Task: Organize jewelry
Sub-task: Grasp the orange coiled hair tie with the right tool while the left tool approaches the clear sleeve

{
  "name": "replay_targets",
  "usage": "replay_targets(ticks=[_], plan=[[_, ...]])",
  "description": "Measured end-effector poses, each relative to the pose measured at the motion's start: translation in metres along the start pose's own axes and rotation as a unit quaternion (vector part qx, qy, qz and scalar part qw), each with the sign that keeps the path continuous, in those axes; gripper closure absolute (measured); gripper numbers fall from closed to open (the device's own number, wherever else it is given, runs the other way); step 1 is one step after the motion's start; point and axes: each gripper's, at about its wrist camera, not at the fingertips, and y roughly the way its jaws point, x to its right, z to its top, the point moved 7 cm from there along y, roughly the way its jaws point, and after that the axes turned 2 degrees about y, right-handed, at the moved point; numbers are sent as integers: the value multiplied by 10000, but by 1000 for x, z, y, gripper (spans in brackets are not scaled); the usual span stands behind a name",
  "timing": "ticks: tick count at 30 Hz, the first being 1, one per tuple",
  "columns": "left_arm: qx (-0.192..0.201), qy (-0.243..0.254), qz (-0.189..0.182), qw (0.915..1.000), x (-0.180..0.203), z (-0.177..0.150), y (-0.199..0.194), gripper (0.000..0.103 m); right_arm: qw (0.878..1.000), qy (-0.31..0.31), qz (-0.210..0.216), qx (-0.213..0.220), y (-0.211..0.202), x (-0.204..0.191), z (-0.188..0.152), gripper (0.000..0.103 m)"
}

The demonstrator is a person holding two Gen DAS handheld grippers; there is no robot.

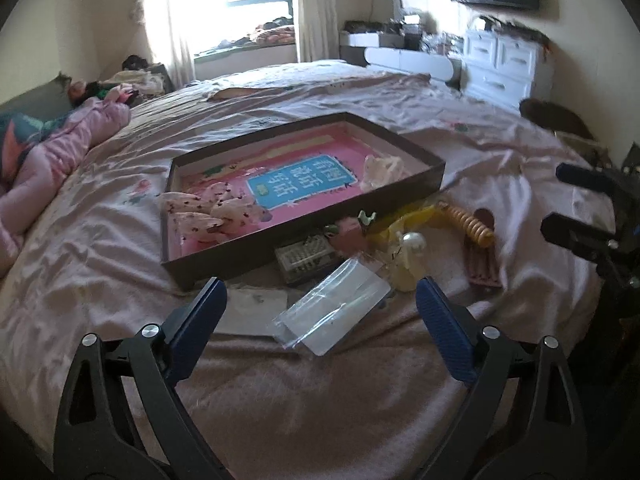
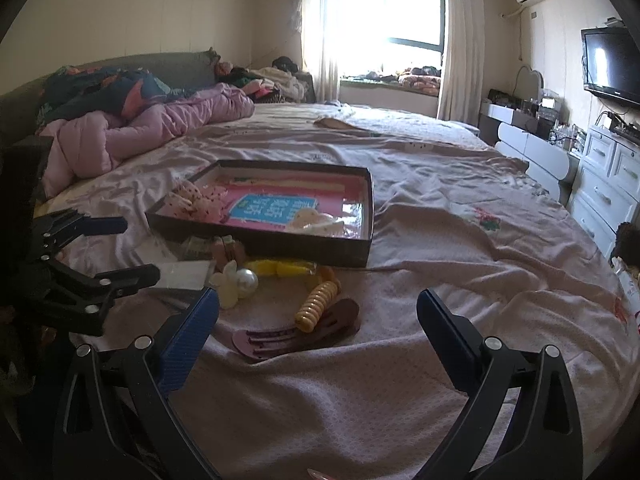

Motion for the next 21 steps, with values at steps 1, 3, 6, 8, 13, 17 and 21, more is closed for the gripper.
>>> replay_targets(ticks=[1,3,6,8,13,17,21], plan=[[-34,60,-9,10000,1,0,4,17,10000,-1,-1,-34,3,0,-1,7],[-90,177,-41,9998,3,-1,13,21,9999,-9,-13,-123,11,0,-1,7],[-231,243,-142,9993,3,-3,25,31,9996,-25,-11,-285,25,-1,-2,15],[-337,316,-192,9987,4,-4,31,31,9993,-31,-15,-378,34,-2,-4,20],[-519,500,-352,9968,10,-8,42,37,9982,-95,-39,-583,57,-7,-6,36],[-546,580,-432,9959,13,-8,46,38,9973,-147,-71,-715,72,-10,-8,48],[-565,567,-514,9955,13,-7,48,38,9958,-193,-184,-878,87,-8,-12,58]])
